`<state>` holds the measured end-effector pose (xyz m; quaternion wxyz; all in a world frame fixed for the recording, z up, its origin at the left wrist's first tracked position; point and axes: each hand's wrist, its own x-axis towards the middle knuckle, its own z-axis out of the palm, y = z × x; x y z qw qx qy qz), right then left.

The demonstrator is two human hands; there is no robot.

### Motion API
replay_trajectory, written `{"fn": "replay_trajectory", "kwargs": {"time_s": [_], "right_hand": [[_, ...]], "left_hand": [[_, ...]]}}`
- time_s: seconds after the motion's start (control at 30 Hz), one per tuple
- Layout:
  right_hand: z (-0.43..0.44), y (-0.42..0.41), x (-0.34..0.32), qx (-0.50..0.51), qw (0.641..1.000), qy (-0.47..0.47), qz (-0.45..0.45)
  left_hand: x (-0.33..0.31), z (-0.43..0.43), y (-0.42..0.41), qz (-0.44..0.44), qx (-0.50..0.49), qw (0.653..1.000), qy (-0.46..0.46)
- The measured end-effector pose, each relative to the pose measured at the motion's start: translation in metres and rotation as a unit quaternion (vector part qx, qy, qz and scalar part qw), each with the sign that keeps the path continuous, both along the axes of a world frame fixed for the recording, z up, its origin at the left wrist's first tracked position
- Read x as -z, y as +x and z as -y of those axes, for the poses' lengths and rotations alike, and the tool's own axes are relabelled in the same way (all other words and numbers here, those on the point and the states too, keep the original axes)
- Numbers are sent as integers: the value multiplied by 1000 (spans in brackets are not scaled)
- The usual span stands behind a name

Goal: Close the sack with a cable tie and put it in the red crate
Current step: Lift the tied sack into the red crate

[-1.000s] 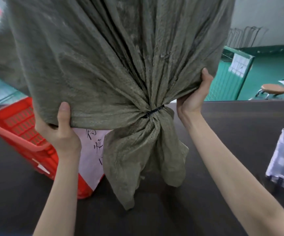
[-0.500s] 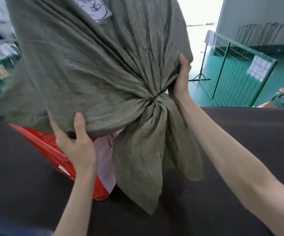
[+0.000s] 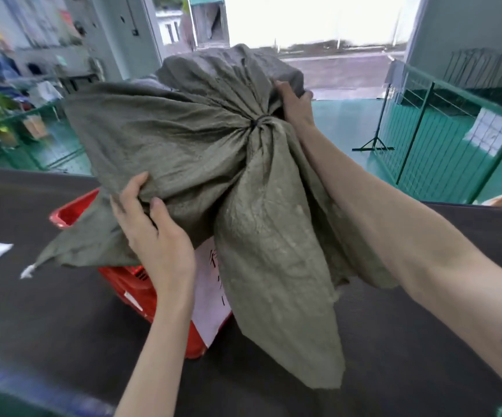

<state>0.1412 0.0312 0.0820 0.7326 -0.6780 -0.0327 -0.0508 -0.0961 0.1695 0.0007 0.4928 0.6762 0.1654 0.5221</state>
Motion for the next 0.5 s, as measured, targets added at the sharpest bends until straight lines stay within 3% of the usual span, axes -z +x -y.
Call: {"fn": "replay_trajectory", "kwargs": {"time_s": [0.27, 0.5], "right_hand": [[-43, 9, -10, -24, 997, -69, 30], [-45, 15, 27, -52, 994, -85, -44]], "left_hand": [[12, -15, 6, -33, -20, 999, -18], [7, -9, 8, -121, -12, 992, -26]]}}
